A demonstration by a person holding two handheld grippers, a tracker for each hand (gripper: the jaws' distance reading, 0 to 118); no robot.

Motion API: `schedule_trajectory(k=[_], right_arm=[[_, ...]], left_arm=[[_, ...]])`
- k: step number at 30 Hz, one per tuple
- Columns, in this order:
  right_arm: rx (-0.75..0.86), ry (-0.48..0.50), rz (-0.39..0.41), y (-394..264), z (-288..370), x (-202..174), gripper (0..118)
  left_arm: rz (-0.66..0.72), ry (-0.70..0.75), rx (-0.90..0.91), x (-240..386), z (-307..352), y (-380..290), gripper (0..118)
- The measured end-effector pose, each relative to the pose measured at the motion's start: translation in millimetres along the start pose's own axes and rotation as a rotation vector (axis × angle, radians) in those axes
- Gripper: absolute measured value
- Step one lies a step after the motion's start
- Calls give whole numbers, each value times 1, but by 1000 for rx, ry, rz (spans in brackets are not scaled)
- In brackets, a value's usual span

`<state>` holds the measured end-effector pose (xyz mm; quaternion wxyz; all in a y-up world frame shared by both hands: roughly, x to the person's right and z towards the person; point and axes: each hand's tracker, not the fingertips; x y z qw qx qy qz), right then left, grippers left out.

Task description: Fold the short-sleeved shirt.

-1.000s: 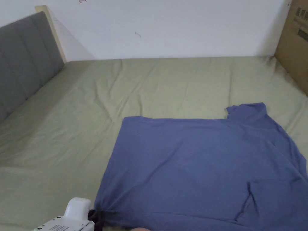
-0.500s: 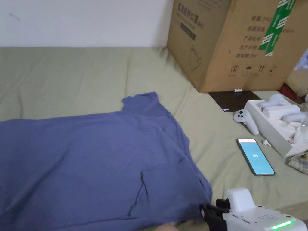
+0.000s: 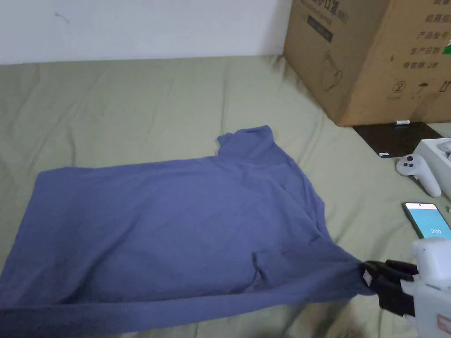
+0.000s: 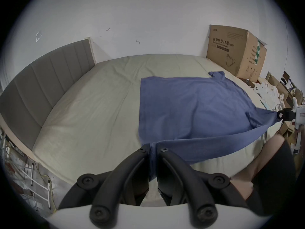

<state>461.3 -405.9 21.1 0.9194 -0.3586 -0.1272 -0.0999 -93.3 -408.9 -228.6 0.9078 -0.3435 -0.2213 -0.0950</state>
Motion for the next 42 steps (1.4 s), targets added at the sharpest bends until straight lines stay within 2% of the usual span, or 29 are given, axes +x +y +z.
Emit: schedule_trajectory(k=[2,5,8,9,10,11,12,13,14,15,16,17,19,21,22,23,24,25,26,28,30,32,34,36,37,40,42], right_arm=[[3,10,1,35,-16,5,5],[-51,-8,72,83,-57,6,5],[-189,-30,60,109,-113,14,5],[-222,-73,51,111,-133,14,5],[-264,-84,54,112,-150,15,5],[-295,-99,47,110,-161,15,5],[-313,-146,30,104,-178,24,5],[-326,-184,22,101,-186,25,15],[-294,-222,26,97,-181,25,36],[-193,-285,21,91,-171,27,64],[-82,-318,24,83,-158,29,94],[17,-314,39,76,-140,28,103],[173,-309,72,53,-96,22,103],[185,-244,75,23,-56,16,101],[151,-205,90,7,-41,11,86],[151,-193,107,-8,-29,6,48],[155,-173,133,-23,-13,-4,0],[162,-208,168,-39,-7,-11,0],[191,-341,172,-53,4,-14,0],[88,-155,170,-62,12,-25,0],[88,-196,195,-73,15,-38,0],[75,-178,208,-74,18,-42,0],[71,-166,197,-70,18,-48,0],[67,-164,195,-63,17,-51,0],[68,-166,199,-59,17,-53,0],[83,-164,200,-47,17,-57,0],[92,-163,190,-41,15,-58,0]], left_arm=[[32,-12,-2,-9,-15,26,7],[31,-20,-42,-19,-59,64,7],[63,-43,-191,-21,-113,90,8],[83,-45,-220,-24,-132,93,8],[98,-47,-267,-19,-146,93,10],[105,-19,-305,-10,-153,93,19],[104,32,-313,-8,-160,91,34],[82,61,-308,-8,-162,89,62],[52,94,-280,-7,-158,87,85],[37,118,-213,-3,-145,84,100],[29,138,-138,-3,-130,80,104],[21,141,-71,-1,-111,75,104],[11,162,42,-2,-73,58,104],[36,173,110,7,-37,35,100],[40,135,117,10,-22,21,84],[43,121,116,13,-12,11,53],[38,114,109,19,-4,-2,7],[30,128,103,27,-1,-14,0],[22,176,82,31,1,-24,0],[27,96,74,21,-11,-37,0],[41,86,49,18,-27,-42,0],[29,88,62,12,-46,-42,2],[35,99,32,4,-74,-33,10],[118,55,-59,-2,-96,-22,57],[152,33,-96,-6,-108,-20,72],[143,20,-182,3,-132,-21,65],[109,25,-162,9,-139,-27,40]])
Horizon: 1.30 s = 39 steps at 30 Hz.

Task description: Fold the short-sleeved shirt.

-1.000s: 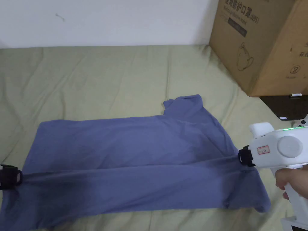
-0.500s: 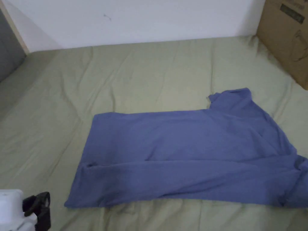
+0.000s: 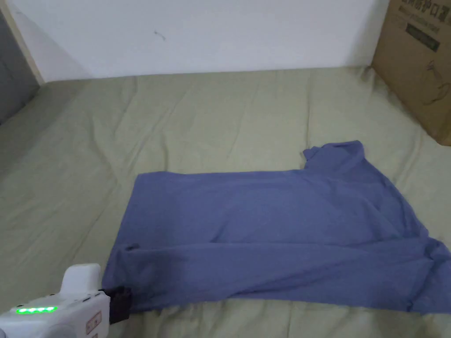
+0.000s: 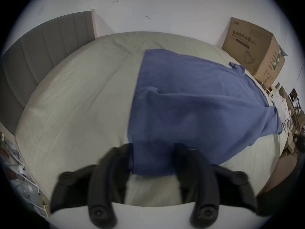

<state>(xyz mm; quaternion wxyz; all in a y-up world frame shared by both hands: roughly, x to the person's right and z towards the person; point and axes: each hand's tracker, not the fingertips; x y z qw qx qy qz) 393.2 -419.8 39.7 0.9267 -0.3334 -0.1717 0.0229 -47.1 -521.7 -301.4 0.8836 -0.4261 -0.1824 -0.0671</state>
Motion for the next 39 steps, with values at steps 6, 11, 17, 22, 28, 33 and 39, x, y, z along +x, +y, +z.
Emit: schedule_trajectory(k=[6,11,17,22,28,33,39], right_arm=[[-19,33,-65,-21,-49,34,0],[-117,95,-178,-9,-113,61,61],[-326,202,-193,-20,-184,72,18],[-226,183,-195,-8,-141,59,10],[-174,222,-186,-3,-71,66,10],[-284,230,-124,-24,-26,56,10],[-316,10,42,-58,-31,49,107]], left_arm=[[-23,6,52,8,13,-11,9],[23,-6,78,9,33,-6,9],[-10,3,54,29,37,-4,9],[3,-5,64,14,44,0,9],[11,-41,101,3,96,3,9],[5,-94,1,-8,123,-28,9],[-23,43,-35,-17,111,-71,89]])
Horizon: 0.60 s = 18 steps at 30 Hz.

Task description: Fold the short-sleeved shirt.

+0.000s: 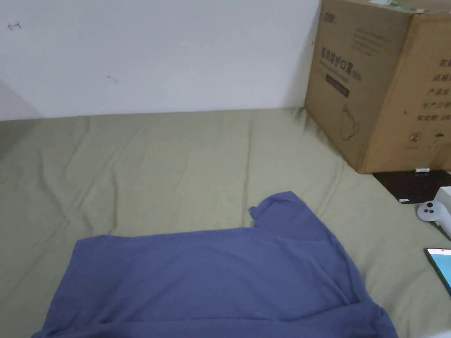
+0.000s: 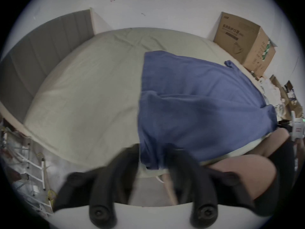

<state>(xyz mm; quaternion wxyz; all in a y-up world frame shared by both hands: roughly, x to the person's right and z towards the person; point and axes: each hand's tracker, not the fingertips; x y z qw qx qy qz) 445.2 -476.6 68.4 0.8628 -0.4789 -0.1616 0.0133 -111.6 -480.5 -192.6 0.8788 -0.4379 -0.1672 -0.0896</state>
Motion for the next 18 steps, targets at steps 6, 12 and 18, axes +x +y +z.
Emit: schedule_trajectory(k=[6,12,18], right_arm=[[270,30,-124,47,50,8,89],[442,27,-113,135,27,8,0],[411,69,-109,203,-25,-1,0]], left_arm=[[80,-38,205,6,37,44,73],[-9,-14,324,23,-9,144,1],[3,-85,176,18,-121,239,2]])
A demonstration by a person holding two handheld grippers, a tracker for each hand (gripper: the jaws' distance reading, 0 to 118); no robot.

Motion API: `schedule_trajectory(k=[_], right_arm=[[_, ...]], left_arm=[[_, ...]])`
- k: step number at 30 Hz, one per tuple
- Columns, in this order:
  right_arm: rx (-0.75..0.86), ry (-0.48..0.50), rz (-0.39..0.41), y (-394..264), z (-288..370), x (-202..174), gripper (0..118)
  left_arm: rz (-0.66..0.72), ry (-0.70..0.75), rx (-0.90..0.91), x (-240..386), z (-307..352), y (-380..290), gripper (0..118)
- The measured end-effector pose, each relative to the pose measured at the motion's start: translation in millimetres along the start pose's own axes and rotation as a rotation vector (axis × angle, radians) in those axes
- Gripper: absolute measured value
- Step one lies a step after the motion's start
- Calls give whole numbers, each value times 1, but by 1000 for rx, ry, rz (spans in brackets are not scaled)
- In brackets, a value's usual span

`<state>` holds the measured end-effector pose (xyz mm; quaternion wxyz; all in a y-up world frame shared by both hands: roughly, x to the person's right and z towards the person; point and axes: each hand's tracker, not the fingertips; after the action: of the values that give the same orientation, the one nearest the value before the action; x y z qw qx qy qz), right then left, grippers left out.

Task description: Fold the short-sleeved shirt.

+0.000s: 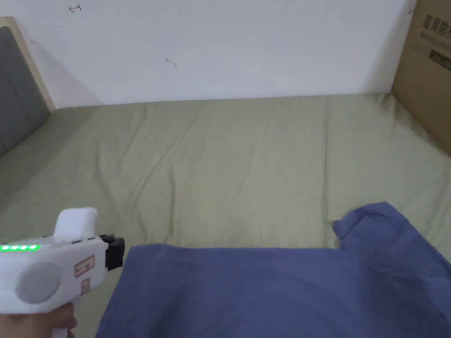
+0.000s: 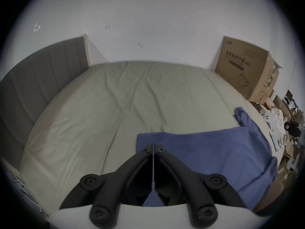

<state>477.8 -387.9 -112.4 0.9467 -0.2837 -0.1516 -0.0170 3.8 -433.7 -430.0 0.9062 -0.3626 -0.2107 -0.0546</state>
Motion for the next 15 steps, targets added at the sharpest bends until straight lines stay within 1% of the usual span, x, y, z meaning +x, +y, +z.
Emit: schedule_trajectory(k=[1,2,3,4,6,7,8,9,10,11,12,13,15], right_arm=[[-7,15,0,5,-9,-2,0],[-16,35,-2,6,-16,-3,0],[-27,46,-4,6,-24,-5,0],[-31,46,-7,6,-30,-6,0],[-54,64,-7,5,-41,-5,0],[-61,65,-5,4,-47,-4,0],[-71,65,0,3,-51,-2,0],[-81,57,0,2,-55,0,0],[-92,54,-6,2,-60,4,0],[-108,57,-17,2,-65,8,0],[-123,60,-26,2,-72,12,0],[-135,55,-27,2,-78,14,0],[-179,32,-10,5,-99,21,0]], left_arm=[[5,7,-12,-2,-19,5,20],[10,12,-29,-3,-36,9,57],[32,-1,-93,-6,-56,10,93],[59,-2,-161,-8,-73,10,110],[83,-7,-177,-9,-92,6,100],[73,19,-191,-6,-98,2,95],[67,29,-201,-2,-101,-4,76],[41,13,-236,0,-101,-9,34],[22,0,-248,3,-103,-15,9],[-40,80,-170,13,-93,-23,4],[-67,35,-143,21,-87,-28,4],[-93,41,-159,26,-86,-33,3],[-99,40,-134,30,-79,-39,3]])
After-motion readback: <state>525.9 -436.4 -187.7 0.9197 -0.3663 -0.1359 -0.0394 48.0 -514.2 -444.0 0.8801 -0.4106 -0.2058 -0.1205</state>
